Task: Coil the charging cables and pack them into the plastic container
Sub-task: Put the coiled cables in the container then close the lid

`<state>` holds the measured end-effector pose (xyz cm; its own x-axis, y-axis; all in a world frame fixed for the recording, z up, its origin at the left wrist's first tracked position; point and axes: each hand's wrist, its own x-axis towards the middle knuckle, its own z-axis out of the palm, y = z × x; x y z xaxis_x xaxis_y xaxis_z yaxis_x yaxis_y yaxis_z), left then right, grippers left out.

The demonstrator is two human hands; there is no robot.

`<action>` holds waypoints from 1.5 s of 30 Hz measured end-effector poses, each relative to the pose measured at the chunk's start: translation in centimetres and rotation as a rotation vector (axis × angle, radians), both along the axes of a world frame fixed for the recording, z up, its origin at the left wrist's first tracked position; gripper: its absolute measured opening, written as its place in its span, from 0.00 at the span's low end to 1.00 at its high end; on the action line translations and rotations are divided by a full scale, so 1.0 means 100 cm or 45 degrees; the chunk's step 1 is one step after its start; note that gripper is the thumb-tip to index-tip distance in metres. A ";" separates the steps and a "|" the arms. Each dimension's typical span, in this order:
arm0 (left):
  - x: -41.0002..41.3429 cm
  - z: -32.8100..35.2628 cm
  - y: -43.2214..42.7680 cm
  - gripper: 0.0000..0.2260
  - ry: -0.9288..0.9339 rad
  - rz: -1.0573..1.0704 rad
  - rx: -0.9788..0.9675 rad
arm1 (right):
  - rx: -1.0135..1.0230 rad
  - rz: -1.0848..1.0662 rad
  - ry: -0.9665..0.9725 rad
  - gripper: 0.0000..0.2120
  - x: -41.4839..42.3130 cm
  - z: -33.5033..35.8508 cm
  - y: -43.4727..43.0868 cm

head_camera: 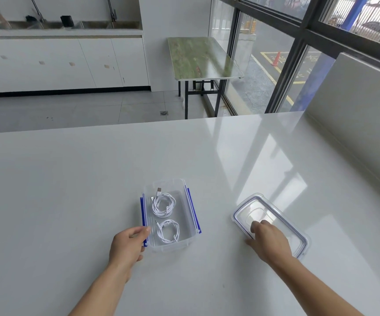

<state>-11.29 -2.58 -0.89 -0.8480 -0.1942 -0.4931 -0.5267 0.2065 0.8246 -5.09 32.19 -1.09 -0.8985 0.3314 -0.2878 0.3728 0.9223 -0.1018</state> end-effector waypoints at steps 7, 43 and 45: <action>0.000 0.005 0.006 0.09 0.127 0.004 -0.253 | 0.015 0.043 0.083 0.03 0.001 -0.006 -0.002; 0.023 0.079 0.021 0.06 0.050 0.048 0.387 | -1.959 -0.406 0.326 0.08 -0.071 0.116 -0.097; 0.018 0.073 0.017 0.11 0.020 0.056 0.348 | -2.055 -0.413 0.278 0.09 -0.078 0.107 -0.100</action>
<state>-9.45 -0.86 6.43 -0.8495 -0.0927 -0.5194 -0.5173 -0.0477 0.8545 -12.84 22.19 9.56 -0.9232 0.0062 -0.3843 0.3667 -0.2855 -0.8854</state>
